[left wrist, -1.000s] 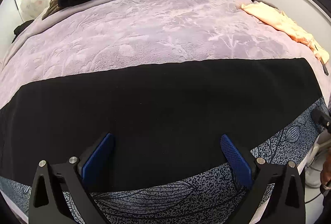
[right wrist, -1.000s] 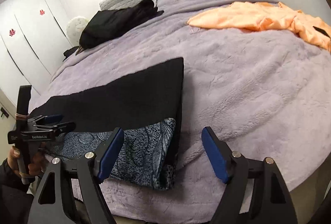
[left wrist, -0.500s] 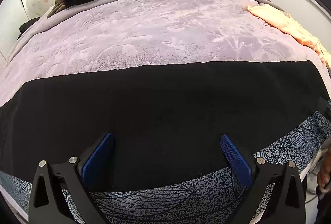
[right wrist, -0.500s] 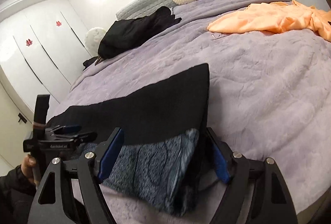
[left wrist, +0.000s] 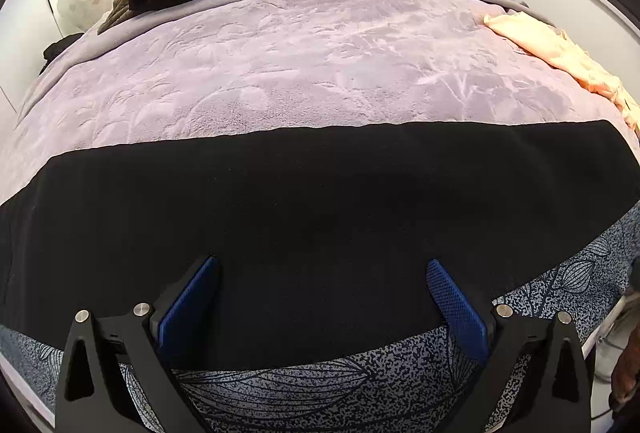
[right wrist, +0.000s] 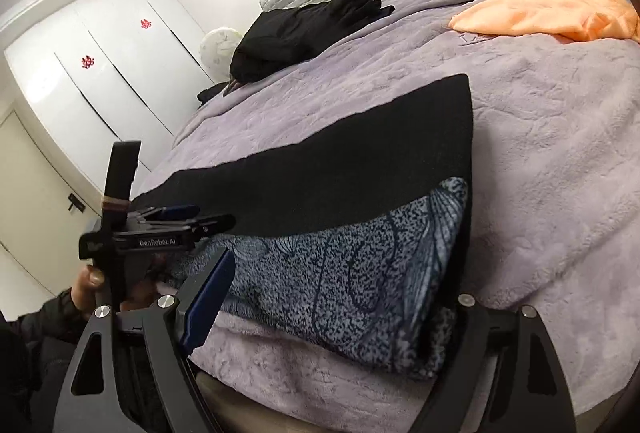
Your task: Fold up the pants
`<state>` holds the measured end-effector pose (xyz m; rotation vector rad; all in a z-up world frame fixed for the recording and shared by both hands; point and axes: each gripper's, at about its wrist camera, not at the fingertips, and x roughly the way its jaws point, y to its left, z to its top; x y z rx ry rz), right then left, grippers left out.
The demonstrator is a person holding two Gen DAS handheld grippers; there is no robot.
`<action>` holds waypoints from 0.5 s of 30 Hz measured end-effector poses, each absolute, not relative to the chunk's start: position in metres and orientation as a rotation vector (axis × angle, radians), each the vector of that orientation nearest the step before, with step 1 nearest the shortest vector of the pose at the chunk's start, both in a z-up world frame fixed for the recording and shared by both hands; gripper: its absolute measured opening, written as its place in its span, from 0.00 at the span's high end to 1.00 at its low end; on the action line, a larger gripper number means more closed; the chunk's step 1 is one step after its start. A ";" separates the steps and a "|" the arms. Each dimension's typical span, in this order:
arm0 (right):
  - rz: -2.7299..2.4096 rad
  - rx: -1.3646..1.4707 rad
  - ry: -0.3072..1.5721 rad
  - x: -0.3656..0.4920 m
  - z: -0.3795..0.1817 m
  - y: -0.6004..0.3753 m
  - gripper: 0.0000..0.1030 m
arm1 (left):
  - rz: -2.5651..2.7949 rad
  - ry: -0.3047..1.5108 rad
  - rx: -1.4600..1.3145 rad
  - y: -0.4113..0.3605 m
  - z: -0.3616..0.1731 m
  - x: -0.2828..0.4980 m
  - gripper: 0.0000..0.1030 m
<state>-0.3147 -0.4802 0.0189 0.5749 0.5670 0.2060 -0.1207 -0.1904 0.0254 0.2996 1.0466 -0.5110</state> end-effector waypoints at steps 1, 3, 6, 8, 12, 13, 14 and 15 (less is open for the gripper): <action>0.213 0.566 0.551 -0.310 0.025 -0.477 0.16 | -0.512 1.047 0.299 -0.190 0.026 -0.121 0.00; 0.243 0.534 0.530 -0.304 0.033 -0.467 0.19 | -0.514 1.049 0.296 -0.189 0.026 -0.121 0.00; 0.209 0.484 0.622 -0.299 0.024 -0.449 0.19 | -0.513 1.047 0.295 -0.189 0.026 -0.121 0.00; 0.184 0.516 0.664 -0.297 0.006 -0.449 0.20 | -0.513 1.043 0.294 -0.189 0.025 -0.122 0.00; 0.130 0.597 0.628 -0.303 0.014 -0.456 0.51 | -0.516 1.048 0.287 -0.188 0.026 -0.121 0.00; 0.123 0.610 0.609 -0.306 0.020 -0.457 0.62 | -0.519 1.055 0.280 -0.187 0.027 -0.120 0.00; 0.109 0.604 0.598 -0.308 0.024 -0.458 0.69 | -0.526 1.062 0.270 -0.185 0.029 -0.120 0.00; 0.099 0.598 0.589 -0.309 0.026 -0.460 0.74 | -0.530 1.068 0.262 -0.184 0.030 -0.119 0.00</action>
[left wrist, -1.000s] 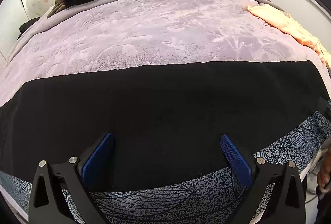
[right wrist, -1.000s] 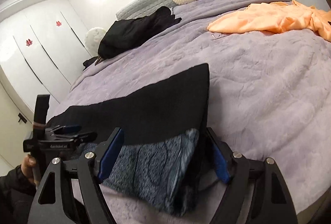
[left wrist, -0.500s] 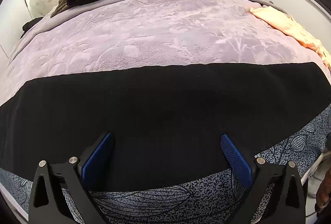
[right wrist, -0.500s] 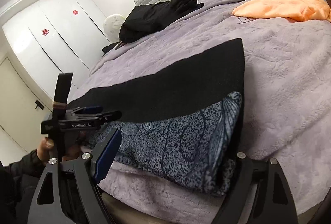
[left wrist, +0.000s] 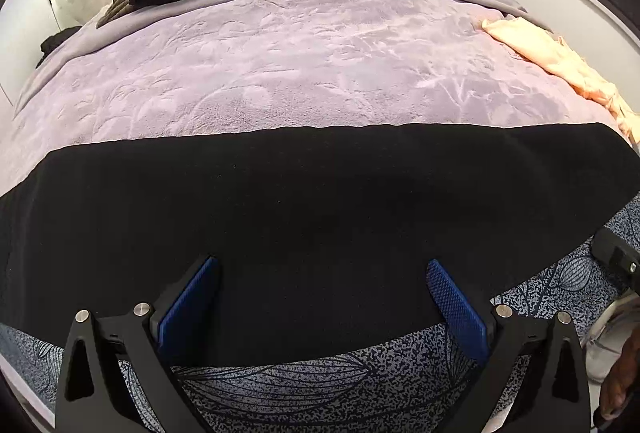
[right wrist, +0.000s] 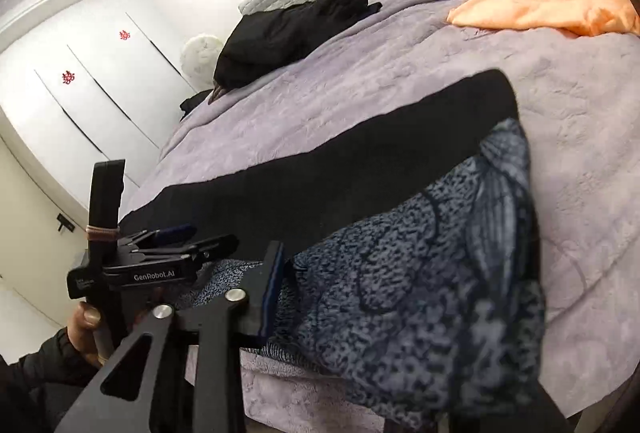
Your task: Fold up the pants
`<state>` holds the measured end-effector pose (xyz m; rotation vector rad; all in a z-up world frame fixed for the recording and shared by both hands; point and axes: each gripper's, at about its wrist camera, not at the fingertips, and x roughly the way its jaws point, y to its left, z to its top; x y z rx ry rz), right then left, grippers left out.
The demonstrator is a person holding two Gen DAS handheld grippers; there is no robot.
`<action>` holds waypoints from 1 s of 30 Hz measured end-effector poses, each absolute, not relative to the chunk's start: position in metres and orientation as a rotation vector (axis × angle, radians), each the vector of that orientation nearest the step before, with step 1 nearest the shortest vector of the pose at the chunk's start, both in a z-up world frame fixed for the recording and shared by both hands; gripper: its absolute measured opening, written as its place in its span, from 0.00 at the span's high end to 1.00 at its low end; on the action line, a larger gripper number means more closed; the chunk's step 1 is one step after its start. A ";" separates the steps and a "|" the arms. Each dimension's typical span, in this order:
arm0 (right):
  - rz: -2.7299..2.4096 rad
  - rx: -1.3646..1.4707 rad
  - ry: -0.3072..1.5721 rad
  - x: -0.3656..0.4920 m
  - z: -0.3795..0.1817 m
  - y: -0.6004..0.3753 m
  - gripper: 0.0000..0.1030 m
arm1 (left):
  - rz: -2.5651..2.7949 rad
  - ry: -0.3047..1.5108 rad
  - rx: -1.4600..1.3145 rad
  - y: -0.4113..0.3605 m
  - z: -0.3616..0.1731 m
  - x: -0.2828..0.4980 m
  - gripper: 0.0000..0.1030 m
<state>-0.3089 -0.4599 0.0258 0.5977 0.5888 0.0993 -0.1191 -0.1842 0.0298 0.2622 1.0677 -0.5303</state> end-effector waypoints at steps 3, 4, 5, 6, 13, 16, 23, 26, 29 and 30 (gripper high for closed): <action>0.084 0.641 0.627 -0.307 0.014 -0.474 0.81 | -0.537 1.066 0.266 -0.182 0.029 -0.120 0.00; 0.095 0.684 0.628 -0.308 0.012 -0.480 0.82 | -0.540 1.058 0.274 -0.182 0.028 -0.122 0.00; 0.106 0.716 0.620 -0.309 0.013 -0.484 0.85 | -0.543 1.050 0.280 -0.182 0.028 -0.123 0.00; 0.112 0.733 0.603 -0.311 0.017 -0.486 0.86 | -0.545 1.047 0.278 -0.182 0.028 -0.123 0.00; 0.096 0.788 0.623 -0.304 0.019 -0.498 0.87 | -0.557 1.042 0.264 -0.180 0.026 -0.123 0.00; 0.152 0.950 0.639 -0.307 0.004 -0.515 0.87 | -0.559 1.032 0.268 -0.180 0.027 -0.125 0.00; 0.152 1.044 0.686 -0.310 -0.010 -0.507 0.37 | -0.541 1.023 0.268 -0.182 0.025 -0.126 0.00; 0.064 0.850 0.703 -0.305 0.007 -0.487 0.44 | -0.535 1.018 0.266 -0.182 0.025 -0.127 0.00; -0.076 0.513 0.758 -0.286 0.034 -0.453 0.86 | -0.535 1.020 0.266 -0.182 0.025 -0.126 0.00; -0.112 0.399 0.749 -0.283 0.046 -0.440 0.87 | -0.536 1.021 0.264 -0.182 0.025 -0.126 0.00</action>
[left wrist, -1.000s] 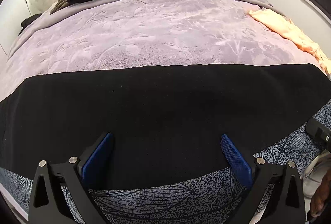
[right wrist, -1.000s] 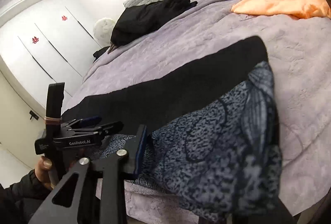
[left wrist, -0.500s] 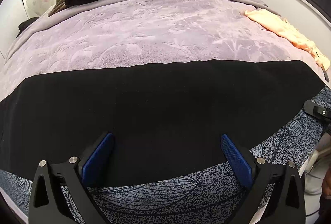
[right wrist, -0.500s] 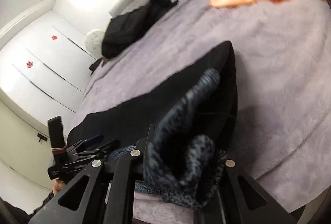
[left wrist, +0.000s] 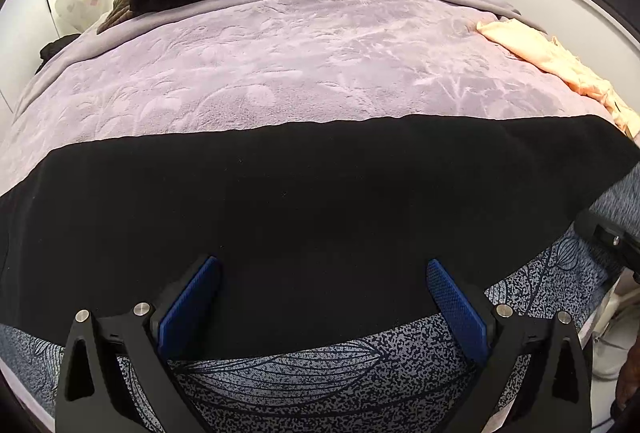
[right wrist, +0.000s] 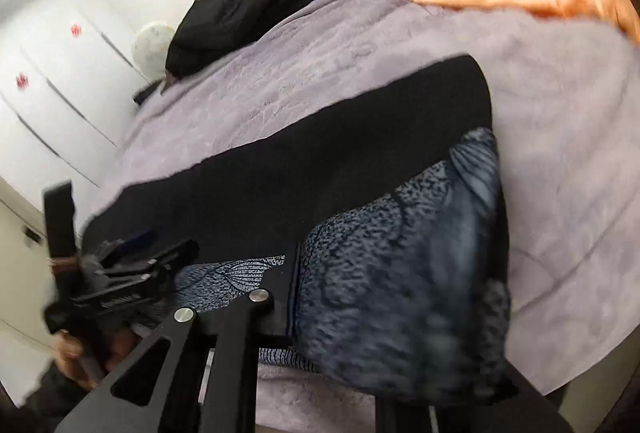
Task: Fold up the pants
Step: 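Carry the leg end with the right gripper toward the left gripper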
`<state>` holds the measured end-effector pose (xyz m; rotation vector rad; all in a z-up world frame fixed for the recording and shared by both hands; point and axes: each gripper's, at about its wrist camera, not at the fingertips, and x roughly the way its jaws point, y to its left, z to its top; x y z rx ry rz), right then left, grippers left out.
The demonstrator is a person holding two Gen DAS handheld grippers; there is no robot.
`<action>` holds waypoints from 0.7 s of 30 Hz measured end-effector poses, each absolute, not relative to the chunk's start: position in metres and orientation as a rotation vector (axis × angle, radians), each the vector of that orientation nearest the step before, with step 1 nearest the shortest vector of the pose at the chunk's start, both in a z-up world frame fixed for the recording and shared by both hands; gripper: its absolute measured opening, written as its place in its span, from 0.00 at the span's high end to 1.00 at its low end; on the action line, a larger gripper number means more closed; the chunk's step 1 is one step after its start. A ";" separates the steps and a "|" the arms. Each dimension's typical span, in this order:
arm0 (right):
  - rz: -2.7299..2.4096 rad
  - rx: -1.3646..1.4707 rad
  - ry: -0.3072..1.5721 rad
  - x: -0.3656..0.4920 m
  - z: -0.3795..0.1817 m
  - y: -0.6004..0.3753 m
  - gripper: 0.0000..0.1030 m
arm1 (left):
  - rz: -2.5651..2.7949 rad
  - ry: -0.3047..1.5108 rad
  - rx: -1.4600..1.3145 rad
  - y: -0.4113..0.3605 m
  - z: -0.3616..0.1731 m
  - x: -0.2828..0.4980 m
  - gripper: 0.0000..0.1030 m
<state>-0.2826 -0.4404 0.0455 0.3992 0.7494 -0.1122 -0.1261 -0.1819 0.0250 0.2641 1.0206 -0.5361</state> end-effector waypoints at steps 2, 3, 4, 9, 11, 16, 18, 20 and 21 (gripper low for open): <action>-0.156 0.234 0.727 -0.279 0.063 -0.421 0.87 | -0.540 1.021 0.260 -0.181 0.025 -0.126 0.00; -0.169 0.198 0.730 -0.277 0.067 -0.416 0.88 | -0.541 1.022 0.257 -0.180 0.026 -0.126 0.00; -0.181 0.185 0.739 -0.275 0.068 -0.415 0.88 | -0.539 1.026 0.259 -0.180 0.026 -0.126 0.00; -0.176 0.198 0.667 -0.288 0.092 -0.415 0.88 | -0.524 1.054 0.172 -0.164 0.039 -0.124 0.00; -0.170 0.179 0.644 -0.292 0.102 -0.409 0.88 | -0.490 1.058 0.157 -0.155 0.035 -0.120 0.00; -0.160 0.131 0.642 -0.281 0.113 -0.387 0.88 | -0.445 1.010 0.308 -0.170 0.028 -0.129 0.00; -0.154 0.122 0.618 -0.283 0.124 -0.381 0.88 | -0.474 1.052 0.217 -0.155 0.036 -0.121 0.00; -0.145 0.102 0.595 -0.285 0.135 -0.372 0.88 | -0.427 1.029 0.171 -0.134 0.045 -0.117 0.00; -0.139 0.089 0.587 -0.285 0.139 -0.368 0.88 | -0.390 1.017 0.174 -0.125 0.047 -0.115 0.00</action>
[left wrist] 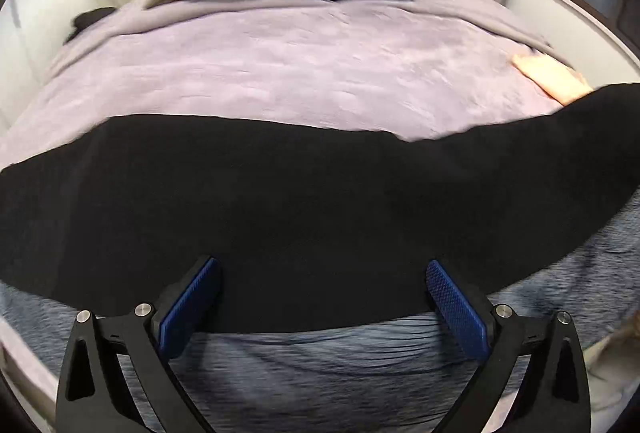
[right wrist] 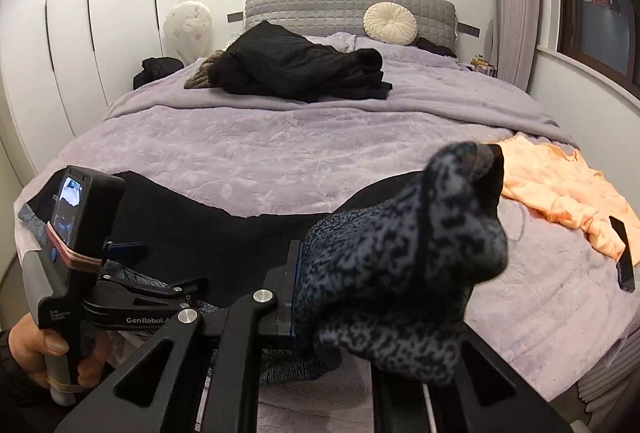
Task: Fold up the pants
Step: 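Carry the leg end with the right gripper toward the left gripper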
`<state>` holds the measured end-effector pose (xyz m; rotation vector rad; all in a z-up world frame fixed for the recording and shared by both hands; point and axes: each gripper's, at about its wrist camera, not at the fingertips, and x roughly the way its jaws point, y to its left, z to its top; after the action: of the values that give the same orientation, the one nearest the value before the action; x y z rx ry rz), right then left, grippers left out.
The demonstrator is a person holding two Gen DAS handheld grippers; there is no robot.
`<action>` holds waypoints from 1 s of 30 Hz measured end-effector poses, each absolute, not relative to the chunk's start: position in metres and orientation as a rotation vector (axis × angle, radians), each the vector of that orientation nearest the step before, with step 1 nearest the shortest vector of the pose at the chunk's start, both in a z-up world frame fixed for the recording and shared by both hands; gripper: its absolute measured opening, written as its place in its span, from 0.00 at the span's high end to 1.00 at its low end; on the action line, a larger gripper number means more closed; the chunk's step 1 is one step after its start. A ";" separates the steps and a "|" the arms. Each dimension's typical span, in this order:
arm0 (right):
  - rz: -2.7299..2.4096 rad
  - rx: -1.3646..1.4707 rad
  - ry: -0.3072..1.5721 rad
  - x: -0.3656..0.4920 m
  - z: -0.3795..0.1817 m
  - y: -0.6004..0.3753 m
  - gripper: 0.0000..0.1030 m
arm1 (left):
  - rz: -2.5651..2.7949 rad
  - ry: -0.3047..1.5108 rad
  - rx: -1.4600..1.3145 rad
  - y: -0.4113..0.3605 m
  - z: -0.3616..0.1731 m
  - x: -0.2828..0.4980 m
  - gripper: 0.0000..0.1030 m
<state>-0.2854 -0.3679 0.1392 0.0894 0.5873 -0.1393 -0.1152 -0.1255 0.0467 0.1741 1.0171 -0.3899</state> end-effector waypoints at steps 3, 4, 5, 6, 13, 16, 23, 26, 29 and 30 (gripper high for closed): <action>-0.117 0.043 0.566 -0.281 0.152 -0.348 0.88 | -0.347 1.019 0.112 -0.095 0.048 -0.111 0.00; -0.108 0.026 0.559 -0.279 0.156 -0.341 0.88 | -0.352 1.020 0.074 -0.085 0.049 -0.110 0.00; -0.101 0.008 0.552 -0.275 0.159 -0.332 0.88 | -0.359 1.015 0.038 -0.075 0.052 -0.110 0.00; -0.094 -0.014 0.546 -0.272 0.161 -0.323 0.88 | -0.356 1.006 0.012 -0.066 0.054 -0.110 0.00; -0.041 -0.208 0.525 -0.239 0.164 -0.242 0.88 | -0.316 0.955 -0.178 0.010 0.075 -0.097 0.00; -0.004 -0.260 0.533 -0.223 0.157 -0.208 0.87 | -0.276 0.947 -0.242 0.048 0.078 -0.090 0.00; 0.094 -0.312 0.591 -0.196 0.124 -0.149 0.88 | -0.238 0.996 -0.353 0.101 0.057 -0.089 0.00; 0.065 -0.188 0.553 -0.201 0.140 -0.175 0.89 | -0.257 0.999 -0.301 0.088 0.059 -0.097 0.00; -0.039 -0.065 0.475 -0.221 0.163 -0.219 0.89 | -0.342 0.997 -0.239 0.058 0.068 -0.100 0.00; -0.078 -0.028 0.450 -0.234 0.167 -0.239 0.89 | -0.364 0.995 -0.213 0.046 0.071 -0.100 0.00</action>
<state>-0.2337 -0.2391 0.1668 -0.0276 0.4496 -0.0776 -0.0997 0.0460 0.0706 -0.2127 0.9953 -0.3639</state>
